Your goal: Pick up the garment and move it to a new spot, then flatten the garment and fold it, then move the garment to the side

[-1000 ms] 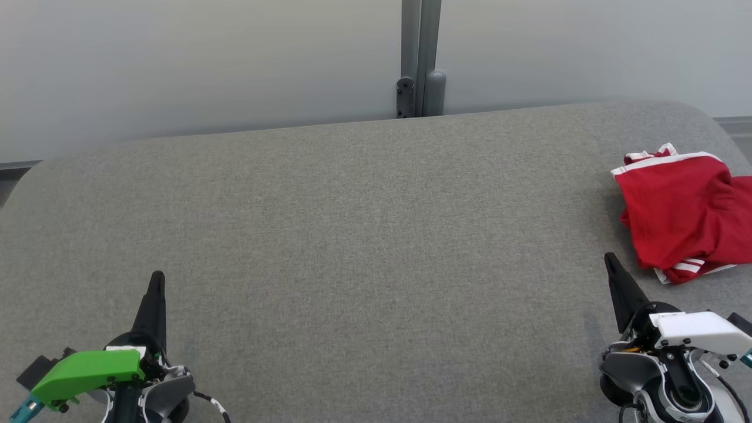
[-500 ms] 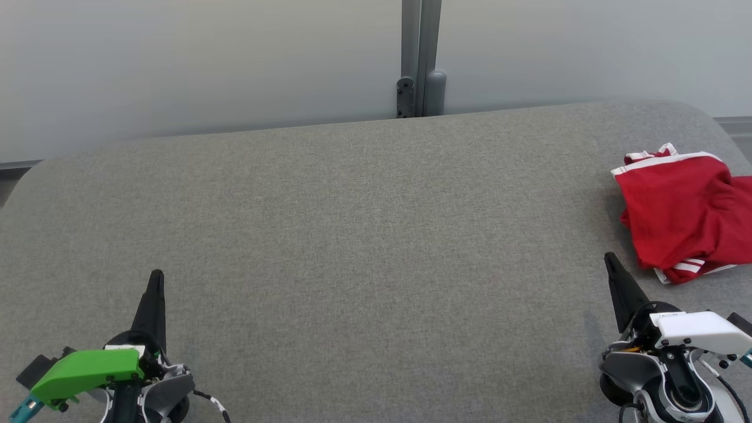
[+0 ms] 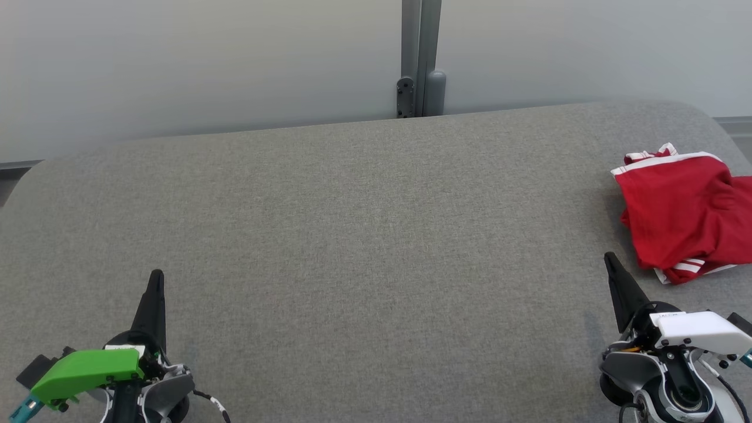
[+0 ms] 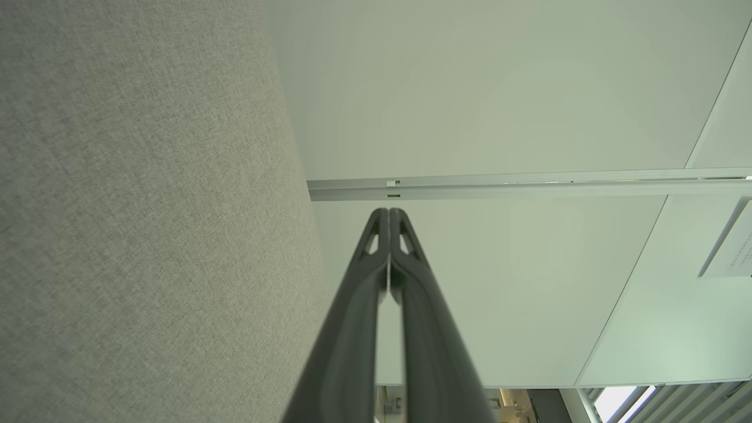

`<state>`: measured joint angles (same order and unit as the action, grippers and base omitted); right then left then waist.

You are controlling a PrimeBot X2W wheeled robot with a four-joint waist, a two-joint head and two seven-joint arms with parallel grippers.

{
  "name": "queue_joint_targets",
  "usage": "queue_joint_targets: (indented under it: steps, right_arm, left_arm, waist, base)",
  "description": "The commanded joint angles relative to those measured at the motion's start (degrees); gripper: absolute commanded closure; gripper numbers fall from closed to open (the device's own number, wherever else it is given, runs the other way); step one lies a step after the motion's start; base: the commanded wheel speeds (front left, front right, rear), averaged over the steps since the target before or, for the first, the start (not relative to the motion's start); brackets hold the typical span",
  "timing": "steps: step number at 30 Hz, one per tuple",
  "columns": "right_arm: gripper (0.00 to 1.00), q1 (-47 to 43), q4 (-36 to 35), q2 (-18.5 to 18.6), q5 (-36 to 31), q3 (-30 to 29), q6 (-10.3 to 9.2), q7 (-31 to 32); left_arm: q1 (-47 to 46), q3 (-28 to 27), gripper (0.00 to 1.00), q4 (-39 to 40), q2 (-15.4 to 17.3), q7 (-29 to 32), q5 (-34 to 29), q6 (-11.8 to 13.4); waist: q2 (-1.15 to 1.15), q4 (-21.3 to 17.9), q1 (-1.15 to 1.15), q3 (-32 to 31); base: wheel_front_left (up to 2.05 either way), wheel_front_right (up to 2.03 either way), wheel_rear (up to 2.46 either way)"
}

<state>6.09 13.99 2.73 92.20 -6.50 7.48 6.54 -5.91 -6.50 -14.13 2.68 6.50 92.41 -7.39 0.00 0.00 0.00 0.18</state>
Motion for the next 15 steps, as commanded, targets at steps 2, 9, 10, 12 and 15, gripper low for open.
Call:
queue_joint_targets:
  steps: [2, 9, 10, 12, 15]
  right_arm:
    - [1.00, 0.34, 0.11, 0.28, 0.38, -0.11, 0.02, 0.21]
    - [1.00, 0.33, 0.11, 0.28, 0.38, -0.10, 0.02, 0.21]
    - [1.00, 0.33, 0.11, 0.28, 0.38, -0.10, 0.02, 0.21]
    - [1.00, 0.33, 0.11, 0.28, 0.38, -0.10, 0.02, 0.21]
    - [1.00, 0.33, 0.11, 0.28, 0.38, -0.10, 0.02, 0.21]
  left_arm:
    - [-0.71, -0.14, 1.00, 0.14, 0.37, 0.24, 0.04, -0.23]
    - [-0.71, -0.14, 1.00, 0.14, 0.37, 0.24, 0.04, -0.23]
    - [-0.71, -0.14, 1.00, 0.14, 0.37, 0.24, 0.04, -0.23]
    - [-0.71, -0.14, 1.00, 0.14, 0.37, 0.24, 0.04, -0.23]
    - [-0.71, -0.14, 1.00, 0.14, 0.37, 0.24, 0.04, -0.23]
  waist:
    - [0.00, 0.00, 0.00, 0.00]
    - [0.00, 0.00, 0.00, 0.00]
    - [0.00, 0.00, 0.00, 0.00]
    - [0.00, 0.00, 0.00, 0.00]
    - [0.00, 0.00, 0.00, 0.00]
  base:
    - [0.00, 0.00, 0.00]
    - [0.00, 0.00, 0.00]
    - [0.00, 0.00, 0.00]
    - [0.00, 0.00, 0.00]
    - [0.00, 0.00, 0.00]
